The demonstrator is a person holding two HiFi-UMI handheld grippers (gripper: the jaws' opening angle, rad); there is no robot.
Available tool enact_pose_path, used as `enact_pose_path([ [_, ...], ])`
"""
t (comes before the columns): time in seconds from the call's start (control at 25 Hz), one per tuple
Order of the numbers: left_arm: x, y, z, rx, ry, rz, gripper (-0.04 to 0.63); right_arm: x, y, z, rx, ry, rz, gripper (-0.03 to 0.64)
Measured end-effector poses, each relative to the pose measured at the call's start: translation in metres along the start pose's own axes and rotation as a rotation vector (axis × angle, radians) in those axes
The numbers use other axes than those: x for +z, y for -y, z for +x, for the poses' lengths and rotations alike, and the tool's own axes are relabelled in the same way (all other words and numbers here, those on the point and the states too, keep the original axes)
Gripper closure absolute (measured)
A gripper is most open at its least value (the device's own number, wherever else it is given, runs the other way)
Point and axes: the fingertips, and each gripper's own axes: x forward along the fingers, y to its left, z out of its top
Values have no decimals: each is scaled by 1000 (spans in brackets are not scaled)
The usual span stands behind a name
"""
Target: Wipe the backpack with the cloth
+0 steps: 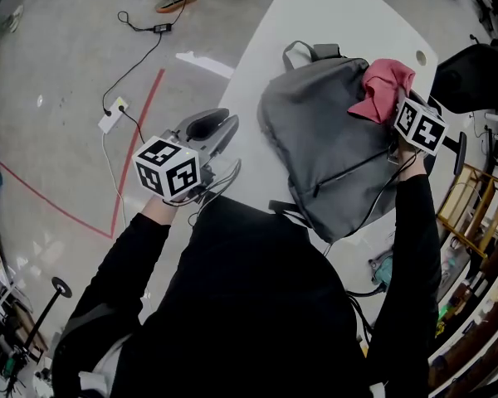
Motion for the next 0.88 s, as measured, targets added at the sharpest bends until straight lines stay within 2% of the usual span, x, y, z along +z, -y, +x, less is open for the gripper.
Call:
enact_pose_path([
  [0.08,-1,2,-1,-2,0,3,483,15,0,-8,-22,71,-33,561],
  [0.12,0,3,-1,-3,2,5,483,20,-11,-9,6,99,-62,561],
  [0.32,2,6,-6,-9,15,9,484,9,-131,-9,271,79,-304,561],
  [0.56,-3,0,-15,-2,22,-4,484,-10,-272,-51,588,88,-475,561],
  [0.72,-9,-4,-20,2,19,-14,483,-40,-326,-81,774,27,-649,561],
  [0.88,-8,-3,-19,-6,22,-15,483,-88,-339,-119,956,-103,-854,561],
])
